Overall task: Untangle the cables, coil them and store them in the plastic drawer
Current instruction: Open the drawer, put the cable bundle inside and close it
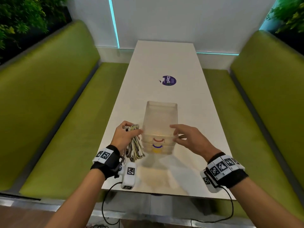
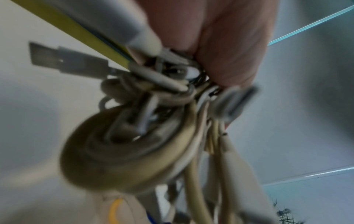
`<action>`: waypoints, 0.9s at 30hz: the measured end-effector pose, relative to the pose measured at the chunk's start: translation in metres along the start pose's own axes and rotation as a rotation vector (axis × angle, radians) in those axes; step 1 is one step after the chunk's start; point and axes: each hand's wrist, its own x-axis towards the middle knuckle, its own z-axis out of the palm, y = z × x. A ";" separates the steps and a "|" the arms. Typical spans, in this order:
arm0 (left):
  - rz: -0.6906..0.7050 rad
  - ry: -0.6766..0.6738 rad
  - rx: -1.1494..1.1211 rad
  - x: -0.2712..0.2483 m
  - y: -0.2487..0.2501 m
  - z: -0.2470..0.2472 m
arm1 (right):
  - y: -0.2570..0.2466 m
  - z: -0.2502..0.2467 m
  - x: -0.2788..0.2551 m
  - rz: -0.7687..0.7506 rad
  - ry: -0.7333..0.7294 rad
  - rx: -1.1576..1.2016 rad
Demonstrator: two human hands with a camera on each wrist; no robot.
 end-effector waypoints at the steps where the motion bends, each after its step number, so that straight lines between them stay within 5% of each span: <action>1: -0.014 -0.015 0.002 -0.002 -0.002 0.002 | 0.000 0.000 -0.004 -0.003 -0.007 0.014; 6: -0.037 -0.061 0.003 -0.006 0.000 0.008 | -0.006 -0.003 -0.010 0.035 -0.001 -0.046; 10: -0.061 -0.068 0.007 -0.006 0.001 0.009 | -0.025 0.031 -0.035 -0.107 0.355 -0.274; 15: -0.090 -0.088 -0.032 -0.010 -0.002 0.014 | -0.019 0.099 -0.037 0.254 -0.366 -0.502; 27: -0.119 -0.063 -0.045 -0.008 -0.007 0.016 | -0.012 0.111 -0.044 0.275 -0.315 -0.480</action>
